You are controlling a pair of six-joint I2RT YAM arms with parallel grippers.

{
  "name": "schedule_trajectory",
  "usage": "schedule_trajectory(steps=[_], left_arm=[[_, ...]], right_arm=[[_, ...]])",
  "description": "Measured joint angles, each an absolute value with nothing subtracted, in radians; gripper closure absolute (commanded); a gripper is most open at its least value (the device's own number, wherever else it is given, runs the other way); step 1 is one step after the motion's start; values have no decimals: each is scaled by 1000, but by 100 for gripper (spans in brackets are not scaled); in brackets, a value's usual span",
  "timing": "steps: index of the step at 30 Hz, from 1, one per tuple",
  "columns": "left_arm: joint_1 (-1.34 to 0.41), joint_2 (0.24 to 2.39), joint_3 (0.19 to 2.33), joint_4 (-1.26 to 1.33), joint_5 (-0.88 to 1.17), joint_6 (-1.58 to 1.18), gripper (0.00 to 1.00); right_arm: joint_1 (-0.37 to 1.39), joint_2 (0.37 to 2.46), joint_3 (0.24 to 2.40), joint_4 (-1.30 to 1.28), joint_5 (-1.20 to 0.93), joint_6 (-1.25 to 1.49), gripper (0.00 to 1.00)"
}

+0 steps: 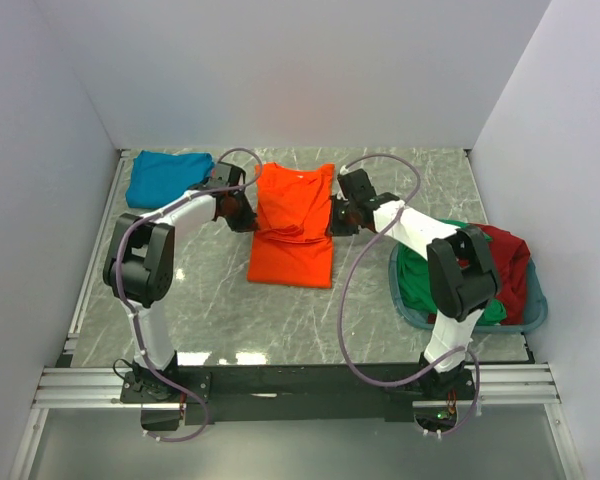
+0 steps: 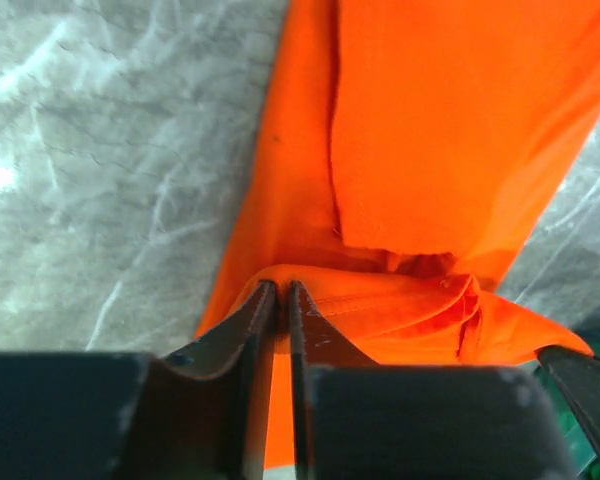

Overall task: Fold and stack the t-shirts
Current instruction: Fold the tshirt

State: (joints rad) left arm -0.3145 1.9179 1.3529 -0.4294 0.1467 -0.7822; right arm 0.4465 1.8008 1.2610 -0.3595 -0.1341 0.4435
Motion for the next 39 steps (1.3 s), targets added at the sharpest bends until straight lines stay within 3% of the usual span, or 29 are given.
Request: schedule_trajectory(steps=[2,4,5,6,7,8,9,10,14,22,30,39], left_arm=[[-307,1930,1361,-429,149,-776,59],[-301,1935,1364,-428,155,-775,41],[-298,1935,1364,-427,157,-777,25],[-295,1935,1364,-427,159,-778,18],[-294,1934,1364,-427,160,-775,7],[-293,1934,1364,-427,161,-776,2],[-293,1930,1359,-422,161,-779,1],[-293,1918,1343,-414,160,-782,1],[-293,1799,1232,-408,156,-795,1],[-294,1434,938,-371,141,-838,1],[-301,1160,654,-342,171,-894,0],[-384,1253,689,-154,215,-906,0]], right_arm=[[440,1829,1279,-358,-145,441,91],[435,1852,1293,-358,-155,436,78],[434,1858,1296,-358,-161,432,69],[434,1861,1298,-360,-168,428,52],[434,1861,1301,-363,-173,425,43],[434,1861,1305,-366,-177,420,34],[433,1861,1309,-365,-183,414,24],[433,1861,1310,-361,-188,408,20],[433,1844,1293,-360,-198,399,15],[468,1672,1134,-344,-212,399,12],[621,1714,1123,-303,-212,399,11],[635,1888,1262,-291,-169,399,12]])
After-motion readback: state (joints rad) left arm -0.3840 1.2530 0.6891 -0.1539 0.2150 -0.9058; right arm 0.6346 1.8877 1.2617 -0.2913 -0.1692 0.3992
